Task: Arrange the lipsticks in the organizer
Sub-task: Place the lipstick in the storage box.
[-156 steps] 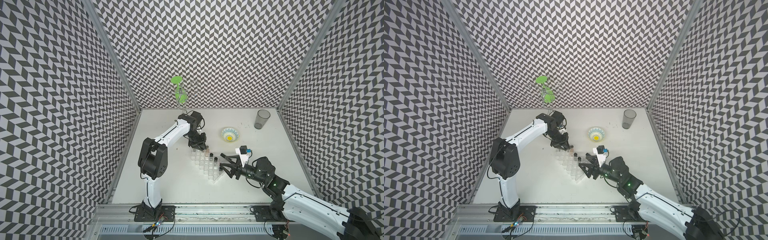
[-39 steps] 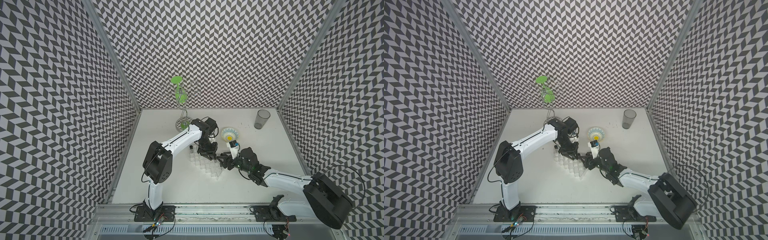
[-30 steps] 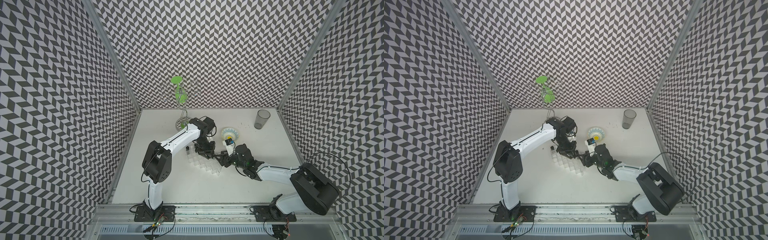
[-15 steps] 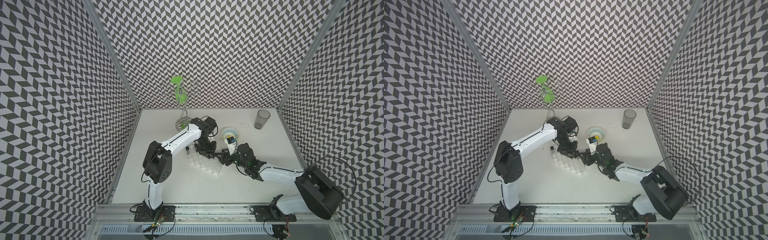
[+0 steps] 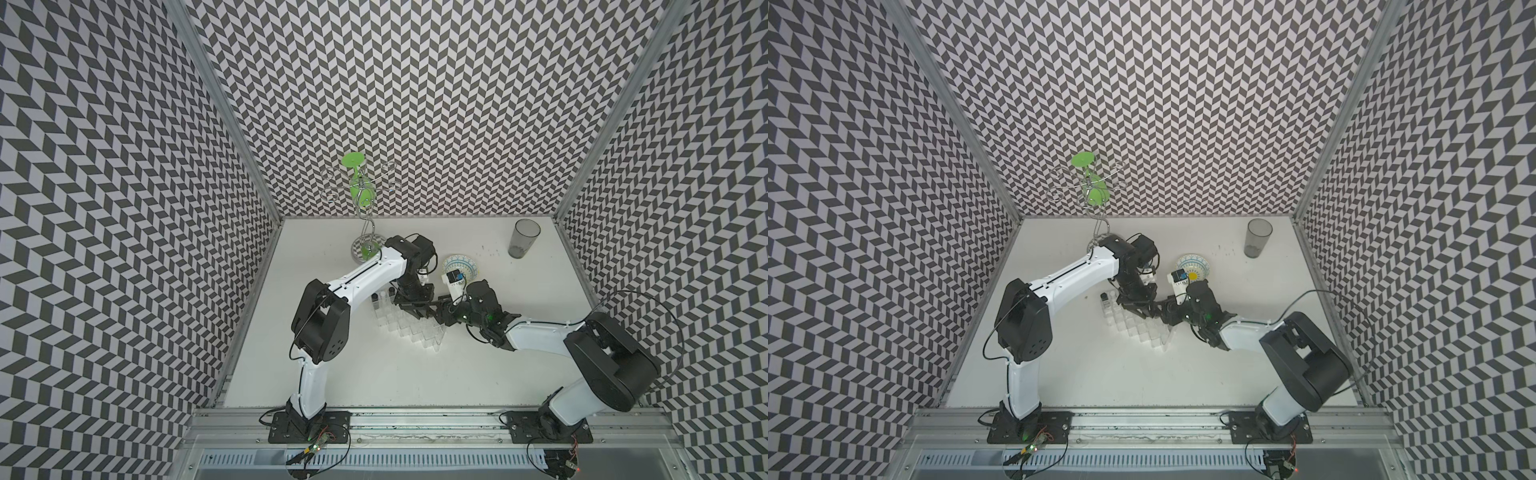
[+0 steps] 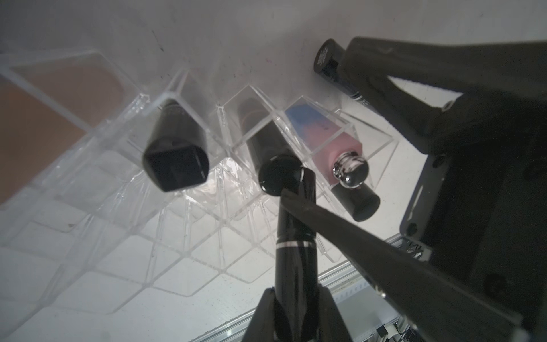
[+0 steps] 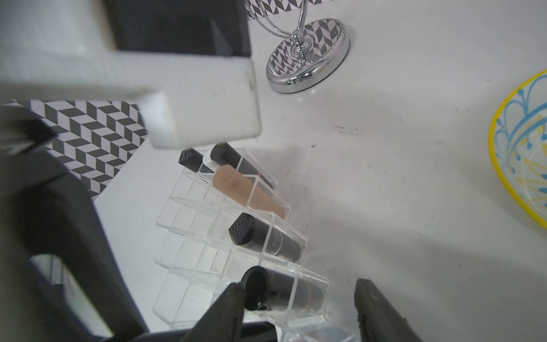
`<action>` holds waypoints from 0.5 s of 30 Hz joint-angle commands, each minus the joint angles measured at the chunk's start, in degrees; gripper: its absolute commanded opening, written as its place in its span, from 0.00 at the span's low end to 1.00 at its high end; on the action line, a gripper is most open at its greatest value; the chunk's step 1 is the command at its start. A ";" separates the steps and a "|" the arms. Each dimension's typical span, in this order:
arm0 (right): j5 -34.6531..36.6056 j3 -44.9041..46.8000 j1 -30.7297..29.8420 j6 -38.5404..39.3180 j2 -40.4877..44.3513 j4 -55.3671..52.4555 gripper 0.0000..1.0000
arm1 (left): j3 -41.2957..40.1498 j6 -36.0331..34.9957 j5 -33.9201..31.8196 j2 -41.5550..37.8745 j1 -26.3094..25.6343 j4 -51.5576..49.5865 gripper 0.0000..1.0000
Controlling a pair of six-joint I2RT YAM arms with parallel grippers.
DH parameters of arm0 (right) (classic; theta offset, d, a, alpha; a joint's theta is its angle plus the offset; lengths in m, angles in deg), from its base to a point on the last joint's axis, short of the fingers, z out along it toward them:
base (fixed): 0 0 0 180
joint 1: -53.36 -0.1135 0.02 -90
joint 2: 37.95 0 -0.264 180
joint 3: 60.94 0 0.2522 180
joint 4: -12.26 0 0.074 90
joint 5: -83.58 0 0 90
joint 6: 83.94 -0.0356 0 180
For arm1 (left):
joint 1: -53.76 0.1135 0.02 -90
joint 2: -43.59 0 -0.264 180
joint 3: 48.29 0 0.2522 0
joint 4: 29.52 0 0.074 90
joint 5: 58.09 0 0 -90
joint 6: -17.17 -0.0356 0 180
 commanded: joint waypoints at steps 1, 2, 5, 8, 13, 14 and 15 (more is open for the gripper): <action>-1.34 0.36 -0.07 0.93 -3.23 0.00 0.63 | 3.07 -0.29 -0.17 0.75 -0.05 1.54 0.01; -1.66 0.45 -0.12 0.91 -3.54 0.32 0.63 | 3.28 -0.35 0.14 1.14 -0.06 1.62 0.02; -1.89 0.73 -0.08 1.10 -3.57 0.13 0.63 | 4.20 -0.26 0.38 2.13 -0.13 1.72 0.15; -1.87 1.21 -0.07 1.10 -2.75 -0.07 0.63 | 6.10 -0.29 0.51 2.99 -0.07 1.79 0.14; -1.84 1.80 -0.07 1.26 -1.46 -0.37 0.63 | 8.12 0.01 1.22 4.34 -0.05 2.01 0.17; -1.56 1.77 -0.07 1.38 -1.29 -0.56 0.63 | 8.29 -0.02 1.39 4.53 -0.05 2.17 0.17; -1.27 1.85 -0.07 1.41 -1.20 -0.59 0.63 | 8.30 -0.06 1.31 4.69 -0.13 2.31 0.18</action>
